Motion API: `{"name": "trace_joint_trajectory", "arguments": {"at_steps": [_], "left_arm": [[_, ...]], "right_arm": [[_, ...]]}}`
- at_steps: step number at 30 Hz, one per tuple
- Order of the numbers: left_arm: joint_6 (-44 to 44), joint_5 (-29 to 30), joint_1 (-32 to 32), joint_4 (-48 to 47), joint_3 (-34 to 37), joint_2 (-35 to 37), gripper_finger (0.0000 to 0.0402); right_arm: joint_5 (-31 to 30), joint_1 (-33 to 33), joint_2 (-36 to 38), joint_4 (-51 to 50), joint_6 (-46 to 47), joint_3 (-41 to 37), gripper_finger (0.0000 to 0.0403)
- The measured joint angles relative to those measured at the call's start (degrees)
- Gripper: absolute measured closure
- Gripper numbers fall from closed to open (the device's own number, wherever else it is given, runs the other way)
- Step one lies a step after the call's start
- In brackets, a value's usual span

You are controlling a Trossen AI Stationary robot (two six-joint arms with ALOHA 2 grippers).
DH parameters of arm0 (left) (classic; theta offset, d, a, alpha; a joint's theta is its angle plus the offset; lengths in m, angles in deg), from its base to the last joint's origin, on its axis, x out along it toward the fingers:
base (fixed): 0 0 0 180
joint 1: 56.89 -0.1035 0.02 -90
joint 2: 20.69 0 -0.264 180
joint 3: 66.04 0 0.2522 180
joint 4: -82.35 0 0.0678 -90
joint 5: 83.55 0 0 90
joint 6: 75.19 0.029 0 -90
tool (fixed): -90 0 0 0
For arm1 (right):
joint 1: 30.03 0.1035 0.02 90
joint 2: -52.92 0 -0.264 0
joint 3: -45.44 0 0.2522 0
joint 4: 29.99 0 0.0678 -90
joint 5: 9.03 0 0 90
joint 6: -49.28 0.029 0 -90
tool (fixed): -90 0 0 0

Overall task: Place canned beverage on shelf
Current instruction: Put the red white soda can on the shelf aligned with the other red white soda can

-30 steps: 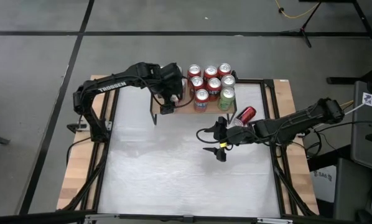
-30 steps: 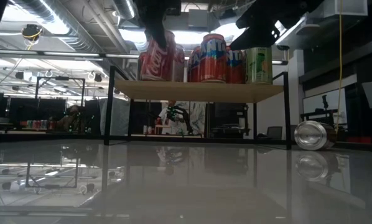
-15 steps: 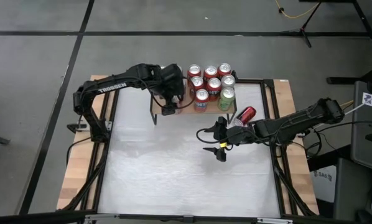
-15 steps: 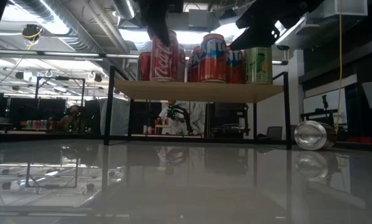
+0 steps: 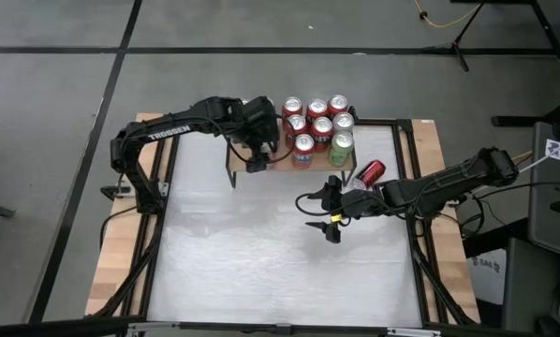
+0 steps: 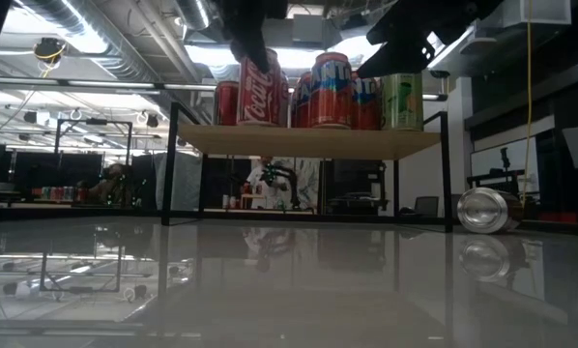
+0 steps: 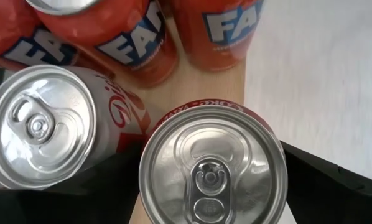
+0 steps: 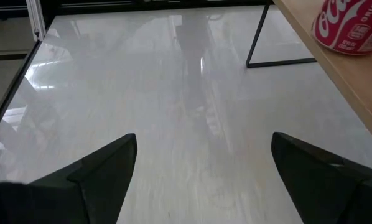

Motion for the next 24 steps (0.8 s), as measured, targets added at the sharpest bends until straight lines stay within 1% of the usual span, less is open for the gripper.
{"name": "trace_joint_trajectory", "arguments": {"at_steps": [6,24], "left_arm": [[0.00,0.06,0.60,1.78,0.00,0.00,0.0075],[0.00,0.06,0.81,1.62,0.00,0.00,0.0075]], "right_arm": [[0.02,0.00,0.00,0.00,0.00,0.00,0.0042],[0.02,0.00,0.00,-0.02,0.00,0.00,0.0042]]}}
